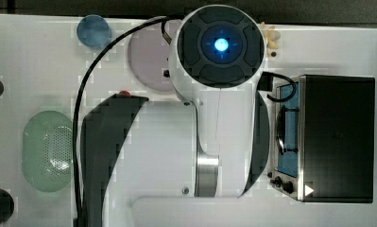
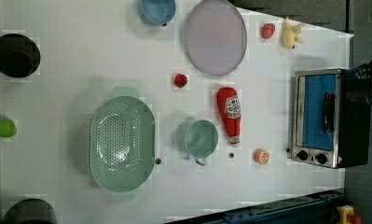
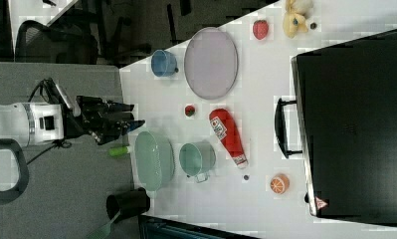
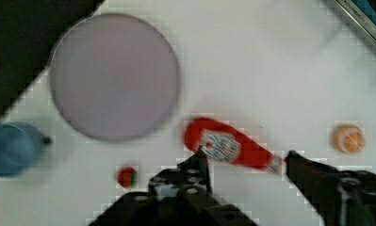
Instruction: Pick Ketchup from the table and place it in strainer.
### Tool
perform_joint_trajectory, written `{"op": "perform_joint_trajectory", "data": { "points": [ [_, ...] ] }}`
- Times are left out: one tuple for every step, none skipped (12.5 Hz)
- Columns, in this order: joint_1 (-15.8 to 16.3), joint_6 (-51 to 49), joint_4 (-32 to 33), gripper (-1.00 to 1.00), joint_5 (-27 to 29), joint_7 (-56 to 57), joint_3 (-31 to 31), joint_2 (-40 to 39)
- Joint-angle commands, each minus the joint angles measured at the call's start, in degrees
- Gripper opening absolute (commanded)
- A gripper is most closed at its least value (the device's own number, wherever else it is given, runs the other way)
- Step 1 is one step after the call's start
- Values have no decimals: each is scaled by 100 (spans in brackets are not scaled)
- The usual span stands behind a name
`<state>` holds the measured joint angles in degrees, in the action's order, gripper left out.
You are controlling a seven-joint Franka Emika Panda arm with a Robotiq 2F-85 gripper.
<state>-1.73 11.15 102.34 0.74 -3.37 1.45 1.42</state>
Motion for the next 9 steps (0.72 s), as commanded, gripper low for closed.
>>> {"op": "perform_joint_trajectory", "data": {
  "points": [
    [-639,-787,702,59,89,210,383,1363],
    [-636,-780,733,81,89,240,398,1339],
    [-627,-774,786,99,89,331,425,1288],
    [-610,-772,853,100,89,454,458,1209],
    [-599,-767,937,100,89,592,506,1110],
    [-588,-751,1038,100,90,751,560,992],
    [-574,-685,1148,100,91,913,608,856],
    [-565,-512,1261,100,91,1084,655,709],
    [-558,-263,1369,100,92,1319,699,551]
  ]
}}
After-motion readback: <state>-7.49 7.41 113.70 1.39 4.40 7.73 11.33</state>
